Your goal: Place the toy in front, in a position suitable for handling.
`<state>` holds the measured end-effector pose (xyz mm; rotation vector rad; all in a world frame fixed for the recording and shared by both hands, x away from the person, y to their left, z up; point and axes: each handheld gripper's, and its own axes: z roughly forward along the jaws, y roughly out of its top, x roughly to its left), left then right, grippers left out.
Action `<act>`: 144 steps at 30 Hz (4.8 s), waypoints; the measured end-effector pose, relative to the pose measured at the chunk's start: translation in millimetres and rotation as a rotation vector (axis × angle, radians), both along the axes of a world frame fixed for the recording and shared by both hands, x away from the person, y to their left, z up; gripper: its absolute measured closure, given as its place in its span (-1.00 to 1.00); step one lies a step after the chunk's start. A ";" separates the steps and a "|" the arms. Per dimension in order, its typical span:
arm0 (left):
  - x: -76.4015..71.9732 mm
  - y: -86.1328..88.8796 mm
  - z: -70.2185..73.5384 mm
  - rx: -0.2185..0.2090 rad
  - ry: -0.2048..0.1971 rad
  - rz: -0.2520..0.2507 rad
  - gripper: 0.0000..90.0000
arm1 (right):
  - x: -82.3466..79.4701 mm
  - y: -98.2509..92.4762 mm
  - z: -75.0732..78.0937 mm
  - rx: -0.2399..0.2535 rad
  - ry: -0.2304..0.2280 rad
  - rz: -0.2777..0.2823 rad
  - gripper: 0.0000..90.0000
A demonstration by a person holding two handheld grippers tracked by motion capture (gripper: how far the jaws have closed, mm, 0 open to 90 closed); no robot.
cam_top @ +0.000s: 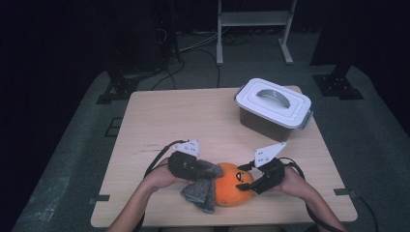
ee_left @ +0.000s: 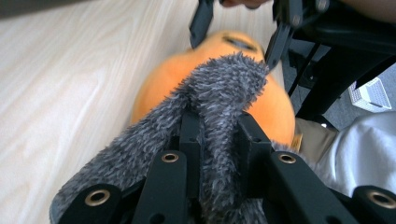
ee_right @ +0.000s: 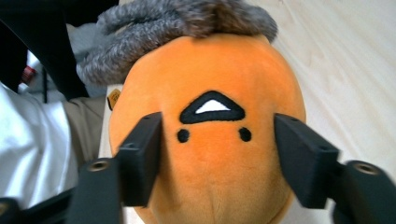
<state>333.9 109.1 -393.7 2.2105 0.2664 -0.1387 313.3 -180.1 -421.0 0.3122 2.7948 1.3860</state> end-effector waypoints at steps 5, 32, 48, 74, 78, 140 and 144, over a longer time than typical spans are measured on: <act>0.2 -15.2 11.0 0.003 -0.020 -0.031 0.67 | -10.5 13.7 4.8 0.002 -0.090 0.048 -0.03; -5.0 19.1 -13.2 -0.002 0.040 0.018 0.67 | -1.0 -10.2 -12.0 0.063 0.106 -0.067 -0.09; -0.8 -11.8 22.0 0.052 -0.052 -0.015 0.67 | -24.8 -5.2 24.0 -0.002 -0.232 0.019 0.22; 1.0 -28.8 26.2 -0.017 -0.027 -0.051 0.67 | -24.5 3.4 10.5 -0.044 -0.194 0.065 0.23; 0.5 -25.5 18.7 0.015 -0.034 -0.032 0.68 | -16.4 -8.4 3.4 -0.013 -0.146 0.035 0.25; -13.4 143.8 -4.8 -0.089 -0.084 0.374 -0.04 | 1.3 -83.6 9.9 0.136 0.048 -0.240 -0.44; -15.1 150.7 -3.8 -0.113 -0.087 0.397 -0.07 | 3.9 -82.2 13.0 0.132 0.040 -0.241 -0.44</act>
